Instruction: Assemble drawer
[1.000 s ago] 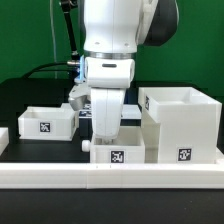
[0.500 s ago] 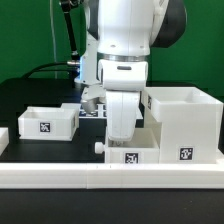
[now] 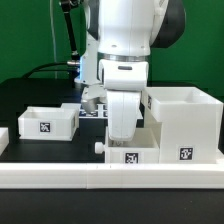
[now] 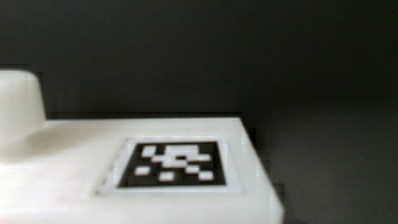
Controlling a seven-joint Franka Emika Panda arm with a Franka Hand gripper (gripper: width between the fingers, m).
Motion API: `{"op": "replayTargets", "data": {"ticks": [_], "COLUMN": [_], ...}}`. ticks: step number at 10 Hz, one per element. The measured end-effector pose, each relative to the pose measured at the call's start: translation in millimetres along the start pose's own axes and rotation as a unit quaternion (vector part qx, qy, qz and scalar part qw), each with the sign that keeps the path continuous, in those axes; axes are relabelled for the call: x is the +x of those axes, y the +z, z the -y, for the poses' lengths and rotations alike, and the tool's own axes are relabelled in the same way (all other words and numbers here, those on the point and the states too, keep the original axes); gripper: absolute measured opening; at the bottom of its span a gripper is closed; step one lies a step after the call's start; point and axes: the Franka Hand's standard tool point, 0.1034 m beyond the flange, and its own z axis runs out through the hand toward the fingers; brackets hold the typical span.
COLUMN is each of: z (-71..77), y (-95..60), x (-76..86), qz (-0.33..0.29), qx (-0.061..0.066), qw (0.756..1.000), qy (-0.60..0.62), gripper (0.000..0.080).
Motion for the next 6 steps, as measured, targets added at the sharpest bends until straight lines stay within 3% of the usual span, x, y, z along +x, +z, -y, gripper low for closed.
{"op": "replayTargets", "data": {"ticks": [4,5,6], "z": [-0.6,-0.1,0.1], "y": [-0.2,-0.5,-0.3], "x": [-2.1,-3.0,-3.1], "qz": [0.004,0.006,0.006], "qx": [0.000,0.008,0.007], "qw": [1.000,1.000,1.000], "qy": [-0.003,-0.002,-0.002], "gripper": [0.0041,0.0041,0.0041]}}
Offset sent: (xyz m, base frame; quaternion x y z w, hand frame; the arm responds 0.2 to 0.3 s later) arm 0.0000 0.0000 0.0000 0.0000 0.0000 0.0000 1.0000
